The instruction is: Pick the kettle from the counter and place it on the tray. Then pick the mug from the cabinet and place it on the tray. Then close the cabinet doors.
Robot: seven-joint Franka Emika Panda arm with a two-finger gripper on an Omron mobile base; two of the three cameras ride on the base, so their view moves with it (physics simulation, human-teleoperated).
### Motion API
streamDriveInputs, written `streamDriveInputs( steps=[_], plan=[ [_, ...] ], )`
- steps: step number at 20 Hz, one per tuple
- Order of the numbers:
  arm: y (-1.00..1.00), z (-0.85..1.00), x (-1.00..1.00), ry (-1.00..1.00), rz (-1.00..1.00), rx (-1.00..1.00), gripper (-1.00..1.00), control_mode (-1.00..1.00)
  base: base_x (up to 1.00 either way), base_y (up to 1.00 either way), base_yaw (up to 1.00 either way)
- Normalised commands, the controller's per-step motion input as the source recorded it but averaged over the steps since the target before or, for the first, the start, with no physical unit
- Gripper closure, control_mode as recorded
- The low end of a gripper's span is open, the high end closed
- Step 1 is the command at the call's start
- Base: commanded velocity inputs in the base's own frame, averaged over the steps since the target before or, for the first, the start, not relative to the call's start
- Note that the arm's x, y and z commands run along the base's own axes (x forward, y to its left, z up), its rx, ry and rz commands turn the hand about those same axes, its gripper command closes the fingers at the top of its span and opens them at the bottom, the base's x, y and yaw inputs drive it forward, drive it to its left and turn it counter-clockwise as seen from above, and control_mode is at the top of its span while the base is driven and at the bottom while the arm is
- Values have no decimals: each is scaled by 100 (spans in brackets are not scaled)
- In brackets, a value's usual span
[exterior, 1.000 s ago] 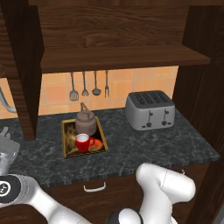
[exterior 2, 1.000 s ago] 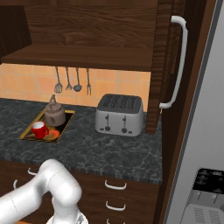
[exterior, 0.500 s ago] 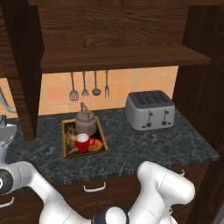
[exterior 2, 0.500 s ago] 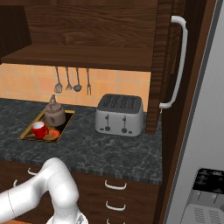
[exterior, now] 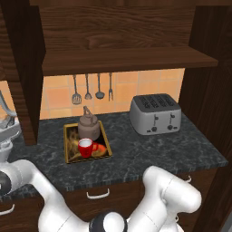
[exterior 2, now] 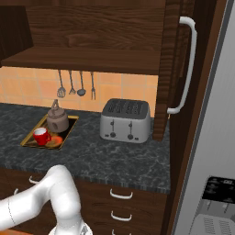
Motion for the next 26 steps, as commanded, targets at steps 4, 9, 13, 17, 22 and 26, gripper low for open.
streamDriveInputs(
  steps=[4,9,13,17,22,26],
  plan=[
    [-82,34,-72,-21,-3,20,100,-100,0,0,0],
    [-73,71,-38,0,-3,18,100,-100,0,0,0],
    [-93,48,0,12,0,10,100,-100,0,0,0],
    [-100,27,2,21,2,4,100,-100,0,0,0],
    [-100,23,30,39,6,1,100,-100,0,0,0],
    [-100,40,41,46,6,0,100,-100,0,0,0]
  ],
)
